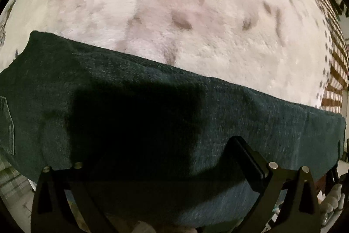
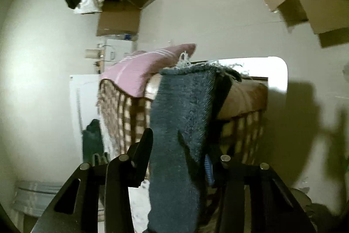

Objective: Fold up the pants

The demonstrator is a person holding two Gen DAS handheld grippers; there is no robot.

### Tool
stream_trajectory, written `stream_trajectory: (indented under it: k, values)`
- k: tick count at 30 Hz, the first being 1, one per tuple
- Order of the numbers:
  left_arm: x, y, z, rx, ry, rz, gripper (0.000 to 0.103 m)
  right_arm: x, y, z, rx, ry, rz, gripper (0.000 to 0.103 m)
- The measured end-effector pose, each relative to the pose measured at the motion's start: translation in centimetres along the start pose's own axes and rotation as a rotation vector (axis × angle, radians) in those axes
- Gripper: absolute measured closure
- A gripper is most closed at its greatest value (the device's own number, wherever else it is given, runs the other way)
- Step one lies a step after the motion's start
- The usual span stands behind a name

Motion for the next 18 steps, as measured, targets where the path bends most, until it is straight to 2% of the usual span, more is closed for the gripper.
stream_trajectory:
  k: [3,8,9,12,13,15,18]
  values:
    - [0.2,-0.1,0.0,-0.007,-0.025,-0.017,0.0,-0.8,-0.1,1.8,-0.021,0.023,-0.001,0.059]
    - [0.8,0.5,0.2,-0.016,-0.049,-0.05,0.0,-2.4,1.2,3.4,-0.149,0.036,0.026,0.059]
    - [1.1,0.7,0.0,-0.016,-0.052,-0.057,0.0,-2.6,1.7,3.9,-0.156,0.047,0.01,0.058]
    - [1.3,0.9,0.0,-0.023,-0.068,-0.08,0.0,-2.8,1.9,5.9,-0.104,0.096,-0.015,0.058]
    - [1.3,0.9,-0.1,-0.025,-0.073,-0.086,0.0,-3.0,2.1,6.2,-0.098,0.092,-0.01,0.061]
    - [1.1,1.3,-0.3,-0.022,-0.066,-0.086,0.0,-3.2,2.4,6.0,-0.012,0.076,-0.029,0.093]
    - [1.2,1.0,-0.5,-0.014,-0.044,-0.089,0.0,-2.4,4.3,4.6,0.064,0.037,-0.077,0.094]
Point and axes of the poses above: each gripper's, at about its wrist camera, not at the fingertips, and z roughly the way its jaws point, y to its left, x to its underside, the point moved 7 cm from there along z, roughly the way its jaws point, and after that the axes turned 3 degrees about y, right-handed, at the moved point
